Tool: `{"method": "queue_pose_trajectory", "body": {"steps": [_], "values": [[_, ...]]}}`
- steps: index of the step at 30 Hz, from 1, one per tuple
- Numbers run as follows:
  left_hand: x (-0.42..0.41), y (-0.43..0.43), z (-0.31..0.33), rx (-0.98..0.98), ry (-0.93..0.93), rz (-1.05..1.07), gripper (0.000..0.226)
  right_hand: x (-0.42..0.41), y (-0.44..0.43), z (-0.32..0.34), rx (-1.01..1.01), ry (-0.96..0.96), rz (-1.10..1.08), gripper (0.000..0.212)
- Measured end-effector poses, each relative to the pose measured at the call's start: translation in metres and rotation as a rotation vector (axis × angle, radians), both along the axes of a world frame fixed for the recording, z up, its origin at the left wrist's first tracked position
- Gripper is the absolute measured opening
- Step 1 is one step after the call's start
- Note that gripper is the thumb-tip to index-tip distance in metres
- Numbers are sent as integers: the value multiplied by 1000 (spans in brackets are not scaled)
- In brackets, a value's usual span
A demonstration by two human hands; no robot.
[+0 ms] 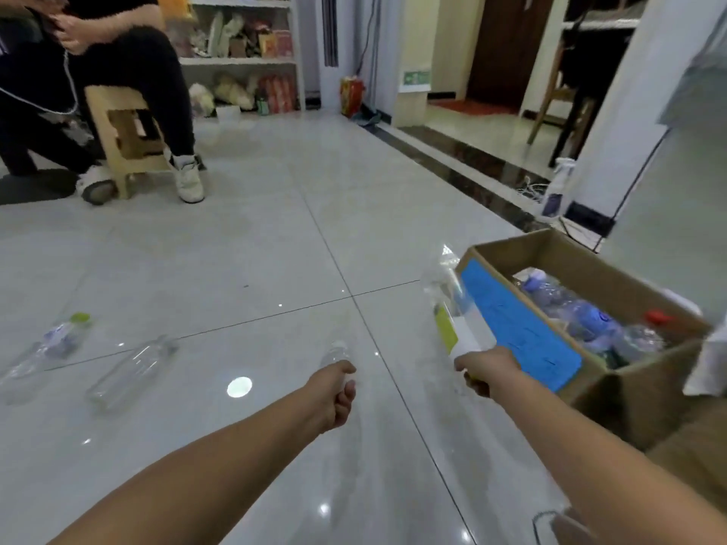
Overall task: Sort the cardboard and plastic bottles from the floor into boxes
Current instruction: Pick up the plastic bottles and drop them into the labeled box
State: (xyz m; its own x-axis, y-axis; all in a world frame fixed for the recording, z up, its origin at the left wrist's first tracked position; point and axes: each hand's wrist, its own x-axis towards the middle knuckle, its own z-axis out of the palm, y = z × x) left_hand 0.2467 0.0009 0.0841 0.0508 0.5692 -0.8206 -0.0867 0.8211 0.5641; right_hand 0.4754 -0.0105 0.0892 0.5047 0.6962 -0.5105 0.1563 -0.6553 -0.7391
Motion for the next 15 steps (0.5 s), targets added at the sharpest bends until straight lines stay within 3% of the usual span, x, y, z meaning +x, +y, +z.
{"method": "queue_pose_trajectory", "body": {"steps": [3,8,10,15], "values": [[66,23,15,123,-55,-143,31,53,6,21,71,27,-181,13],[157,49,38,327,-49,-354,29,123,13,44,160,189,-395,14],[187,57,44,430,-22,-446,26,140,15,47,142,240,-463,11],[235,70,44,597,35,-744,24,159,19,28,8,323,-464,25]]}}
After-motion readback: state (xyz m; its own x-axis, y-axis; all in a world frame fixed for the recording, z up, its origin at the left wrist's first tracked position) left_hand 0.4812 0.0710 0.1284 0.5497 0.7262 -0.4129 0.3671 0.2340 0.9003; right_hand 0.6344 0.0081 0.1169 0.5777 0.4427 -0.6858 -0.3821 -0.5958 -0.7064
